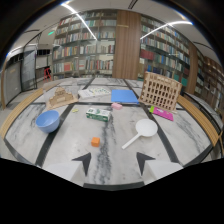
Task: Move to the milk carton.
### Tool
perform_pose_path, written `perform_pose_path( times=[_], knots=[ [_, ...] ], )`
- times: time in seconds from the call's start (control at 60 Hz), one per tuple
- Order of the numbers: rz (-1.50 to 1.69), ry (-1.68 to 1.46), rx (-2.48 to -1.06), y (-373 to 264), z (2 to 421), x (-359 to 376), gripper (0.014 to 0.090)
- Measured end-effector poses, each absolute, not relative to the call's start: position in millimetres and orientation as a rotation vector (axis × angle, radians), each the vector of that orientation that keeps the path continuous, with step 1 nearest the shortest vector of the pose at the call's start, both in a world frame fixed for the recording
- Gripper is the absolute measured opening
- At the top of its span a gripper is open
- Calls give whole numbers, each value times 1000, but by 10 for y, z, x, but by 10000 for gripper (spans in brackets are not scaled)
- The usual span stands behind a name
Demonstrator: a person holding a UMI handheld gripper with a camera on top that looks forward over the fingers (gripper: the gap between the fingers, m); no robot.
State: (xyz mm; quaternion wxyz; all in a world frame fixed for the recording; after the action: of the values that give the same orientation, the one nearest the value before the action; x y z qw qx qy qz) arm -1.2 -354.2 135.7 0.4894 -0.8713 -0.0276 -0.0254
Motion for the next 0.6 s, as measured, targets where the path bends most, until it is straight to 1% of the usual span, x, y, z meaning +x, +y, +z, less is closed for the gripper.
perform_pose_path(
  times=[0.15, 0.3, 0.45, 0.6],
  knots=[
    [-48, -88, -2121, -3594, 1383, -223, 860],
    [-40, -102, -2114, -3460, 1389, -377, 862],
    [-38, -99, -2090, -3106, 1432, -533, 862],
    [-39, -97, -2068, -2587, 1424, -630, 859]
  ],
)
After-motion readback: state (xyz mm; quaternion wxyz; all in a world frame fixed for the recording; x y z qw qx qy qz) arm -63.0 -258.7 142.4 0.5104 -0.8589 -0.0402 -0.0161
